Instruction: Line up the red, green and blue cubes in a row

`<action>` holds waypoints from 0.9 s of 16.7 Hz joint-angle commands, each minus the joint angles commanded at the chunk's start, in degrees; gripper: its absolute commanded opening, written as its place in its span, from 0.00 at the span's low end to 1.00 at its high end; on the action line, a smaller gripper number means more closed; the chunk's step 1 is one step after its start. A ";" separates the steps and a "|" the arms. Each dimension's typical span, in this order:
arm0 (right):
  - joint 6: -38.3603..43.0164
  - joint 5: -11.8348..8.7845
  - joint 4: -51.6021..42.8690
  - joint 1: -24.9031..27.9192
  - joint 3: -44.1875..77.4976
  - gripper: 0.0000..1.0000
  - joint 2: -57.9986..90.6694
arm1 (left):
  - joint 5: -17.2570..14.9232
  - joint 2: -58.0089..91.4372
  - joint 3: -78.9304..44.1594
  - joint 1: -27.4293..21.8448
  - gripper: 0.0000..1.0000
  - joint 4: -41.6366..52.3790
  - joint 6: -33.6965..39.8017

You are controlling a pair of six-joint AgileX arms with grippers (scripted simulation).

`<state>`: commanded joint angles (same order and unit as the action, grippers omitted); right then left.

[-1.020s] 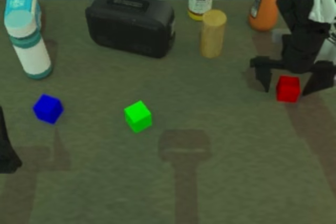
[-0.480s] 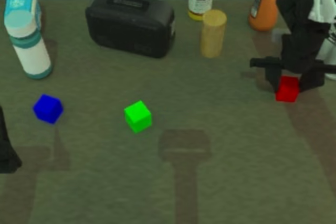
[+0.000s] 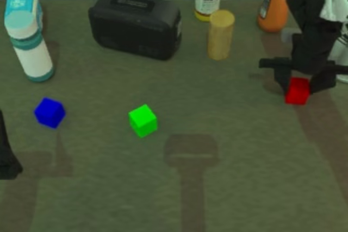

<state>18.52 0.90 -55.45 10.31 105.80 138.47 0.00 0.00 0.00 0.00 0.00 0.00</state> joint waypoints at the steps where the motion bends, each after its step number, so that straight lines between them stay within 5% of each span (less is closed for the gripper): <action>1: 0.03 -0.01 -1.36 0.03 1.03 0.00 -0.41 | 0.00 0.00 0.00 0.00 1.00 0.00 0.00; 6: -0.01 -0.04 -11.05 0.35 7.10 0.00 -3.44 | 0.00 0.00 0.00 0.00 1.00 0.00 0.00; 15: 3.58 0.05 -12.57 4.12 8.87 0.00 -3.42 | 0.00 0.00 0.00 0.00 1.00 0.00 0.00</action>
<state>22.09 0.94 -68.02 14.44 114.67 135.05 0.00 0.00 0.00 0.00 0.00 0.00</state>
